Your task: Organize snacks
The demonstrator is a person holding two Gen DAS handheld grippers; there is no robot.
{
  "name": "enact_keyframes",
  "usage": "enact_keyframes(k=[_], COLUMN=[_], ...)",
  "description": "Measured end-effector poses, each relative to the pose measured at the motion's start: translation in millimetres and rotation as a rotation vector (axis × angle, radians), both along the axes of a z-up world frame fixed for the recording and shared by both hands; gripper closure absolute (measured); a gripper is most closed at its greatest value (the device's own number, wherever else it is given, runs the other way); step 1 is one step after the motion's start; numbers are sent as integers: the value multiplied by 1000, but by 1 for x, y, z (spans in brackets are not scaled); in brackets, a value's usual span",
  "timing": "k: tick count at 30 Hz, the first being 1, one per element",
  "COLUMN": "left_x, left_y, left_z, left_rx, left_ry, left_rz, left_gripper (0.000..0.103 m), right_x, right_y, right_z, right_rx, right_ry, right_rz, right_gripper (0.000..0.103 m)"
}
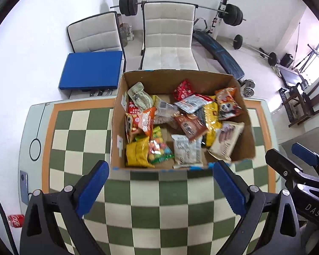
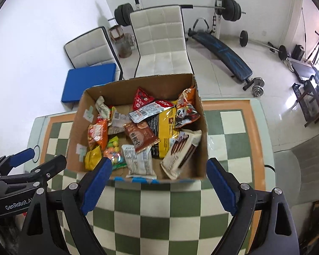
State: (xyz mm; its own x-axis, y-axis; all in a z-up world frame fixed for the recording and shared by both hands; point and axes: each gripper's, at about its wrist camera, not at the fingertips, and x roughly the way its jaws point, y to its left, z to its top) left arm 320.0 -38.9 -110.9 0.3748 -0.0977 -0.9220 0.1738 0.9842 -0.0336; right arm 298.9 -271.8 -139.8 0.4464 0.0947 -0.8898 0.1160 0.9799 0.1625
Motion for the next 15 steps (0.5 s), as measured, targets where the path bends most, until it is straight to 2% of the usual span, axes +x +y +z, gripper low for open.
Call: enact_keyframes(k=[7,15], left_x=[-58,-106], left_y=[3,10], left_z=[34,62], left_rx=[2,11], left_ry=[-41,-61], left_rz=[2,15], left_gripper=[2,2], right_x=[-64,-128], right_y=[1,9], right_z=[44,83], right_rx=[-6,-7], right_ry=[-42,-76], right_rz=[2,18], right_gripper=[11,11])
